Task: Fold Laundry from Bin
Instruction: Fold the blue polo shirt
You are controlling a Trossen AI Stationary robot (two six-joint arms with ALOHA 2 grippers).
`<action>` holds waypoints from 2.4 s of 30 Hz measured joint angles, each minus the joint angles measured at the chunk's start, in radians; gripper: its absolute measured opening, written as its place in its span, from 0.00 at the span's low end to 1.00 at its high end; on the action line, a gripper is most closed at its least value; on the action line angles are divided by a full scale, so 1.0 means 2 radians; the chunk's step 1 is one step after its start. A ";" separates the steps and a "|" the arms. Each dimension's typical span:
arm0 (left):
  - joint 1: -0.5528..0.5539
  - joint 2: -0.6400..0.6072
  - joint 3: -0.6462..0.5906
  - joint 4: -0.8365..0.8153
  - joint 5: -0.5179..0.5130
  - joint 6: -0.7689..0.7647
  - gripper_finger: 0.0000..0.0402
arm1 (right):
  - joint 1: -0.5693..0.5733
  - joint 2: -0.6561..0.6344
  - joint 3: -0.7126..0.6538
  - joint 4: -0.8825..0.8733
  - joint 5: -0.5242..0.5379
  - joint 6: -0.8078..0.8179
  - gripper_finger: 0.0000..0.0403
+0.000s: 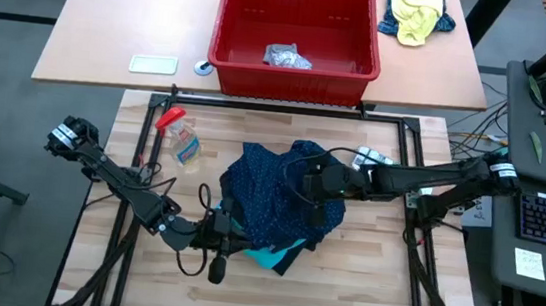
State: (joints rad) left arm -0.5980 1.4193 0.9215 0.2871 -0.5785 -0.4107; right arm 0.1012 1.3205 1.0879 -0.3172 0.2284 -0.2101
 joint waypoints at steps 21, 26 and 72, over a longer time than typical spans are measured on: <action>-0.009 -0.003 0.334 -0.296 -0.038 0.155 0.00 | 0.115 -0.106 0.194 -0.131 0.040 -0.028 0.02; -0.009 0.032 0.484 -0.440 -0.106 0.184 0.00 | 0.122 -0.103 0.257 -0.139 0.045 -0.038 0.02; -0.025 0.112 0.430 -0.693 -0.103 -0.113 0.00 | 0.174 -0.102 0.194 -0.309 -0.063 0.146 0.02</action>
State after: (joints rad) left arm -0.6482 1.6436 1.7825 -1.0985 -0.7853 -0.6365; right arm 0.4499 1.1156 1.4755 -0.9362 0.1021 0.0809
